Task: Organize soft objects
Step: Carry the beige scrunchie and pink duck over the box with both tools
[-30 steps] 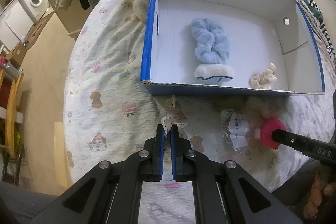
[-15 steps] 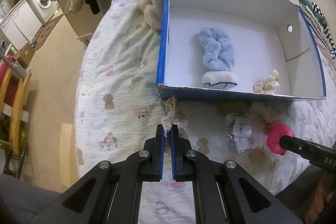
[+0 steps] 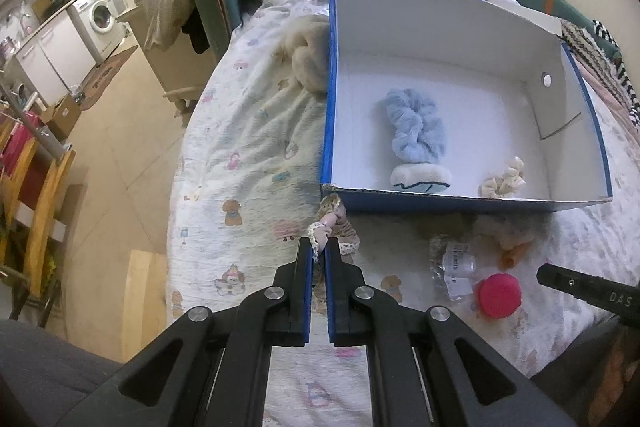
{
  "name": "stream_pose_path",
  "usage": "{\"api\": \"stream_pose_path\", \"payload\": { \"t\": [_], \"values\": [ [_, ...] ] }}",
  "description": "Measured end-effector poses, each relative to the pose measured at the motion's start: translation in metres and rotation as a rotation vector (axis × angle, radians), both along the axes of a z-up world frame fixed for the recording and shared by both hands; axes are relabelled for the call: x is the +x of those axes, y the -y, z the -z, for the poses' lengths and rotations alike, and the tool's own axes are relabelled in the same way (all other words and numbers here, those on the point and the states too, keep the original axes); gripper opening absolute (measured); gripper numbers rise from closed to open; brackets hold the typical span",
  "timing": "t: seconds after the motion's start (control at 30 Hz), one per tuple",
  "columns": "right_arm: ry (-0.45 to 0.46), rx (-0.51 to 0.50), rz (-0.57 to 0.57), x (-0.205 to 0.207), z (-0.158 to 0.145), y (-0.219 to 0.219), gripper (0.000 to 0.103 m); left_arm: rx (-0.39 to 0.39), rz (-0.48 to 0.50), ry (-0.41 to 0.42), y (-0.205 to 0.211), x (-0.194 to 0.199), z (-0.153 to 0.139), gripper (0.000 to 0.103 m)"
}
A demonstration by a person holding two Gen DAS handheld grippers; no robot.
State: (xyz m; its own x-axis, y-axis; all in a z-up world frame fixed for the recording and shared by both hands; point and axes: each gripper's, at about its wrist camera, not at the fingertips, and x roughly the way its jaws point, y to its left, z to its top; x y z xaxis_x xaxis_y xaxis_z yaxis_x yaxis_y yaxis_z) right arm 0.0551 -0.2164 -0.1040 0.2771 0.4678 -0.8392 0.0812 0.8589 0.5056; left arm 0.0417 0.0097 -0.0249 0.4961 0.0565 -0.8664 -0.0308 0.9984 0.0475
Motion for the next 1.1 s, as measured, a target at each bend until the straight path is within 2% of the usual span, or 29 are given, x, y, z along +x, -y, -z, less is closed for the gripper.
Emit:
{"api": "stream_pose_path", "payload": {
  "t": [0.17,0.23,0.3,0.37,0.57,0.6,0.63,0.7,0.97,1.1],
  "values": [
    [-0.001,0.022,0.046,-0.001,-0.002,0.011,0.002,0.0,-0.012,-0.007,-0.003,0.002,0.004,0.005],
    [-0.013,0.026,0.073,-0.001,-0.001,0.015,0.006,-0.007,-0.014,-0.013,-0.004,0.002,0.006,0.005],
    [-0.048,0.015,0.077,0.001,0.006,0.014,0.027,-0.01,-0.01,-0.015,-0.004,0.002,0.006,0.005],
    [-0.096,0.007,0.07,0.004,0.018,0.008,0.065,-0.018,-0.006,-0.019,-0.004,0.002,0.006,0.005],
    [-0.171,-0.06,-0.02,0.011,0.043,-0.02,0.065,-0.03,-0.001,-0.021,-0.001,0.003,0.007,0.005],
    [-0.174,-0.075,-0.035,0.011,0.045,-0.023,0.063,-0.031,-0.003,-0.023,-0.002,0.004,0.008,0.005],
    [-0.169,-0.087,-0.044,0.01,0.044,-0.025,0.048,-0.029,-0.003,-0.024,-0.002,0.004,0.008,0.005],
    [-0.152,-0.091,-0.052,0.009,0.04,-0.026,0.046,-0.028,-0.006,-0.032,-0.002,0.004,0.01,0.005],
    [-0.022,-0.05,-0.001,-0.007,-0.013,-0.006,0.045,-0.008,-0.004,-0.018,0.001,0.002,0.007,0.005],
    [0.061,-0.033,0.017,-0.013,-0.049,0.005,0.045,-0.013,0.004,0.017,0.002,-0.002,-0.012,0.005]
  ]
}}
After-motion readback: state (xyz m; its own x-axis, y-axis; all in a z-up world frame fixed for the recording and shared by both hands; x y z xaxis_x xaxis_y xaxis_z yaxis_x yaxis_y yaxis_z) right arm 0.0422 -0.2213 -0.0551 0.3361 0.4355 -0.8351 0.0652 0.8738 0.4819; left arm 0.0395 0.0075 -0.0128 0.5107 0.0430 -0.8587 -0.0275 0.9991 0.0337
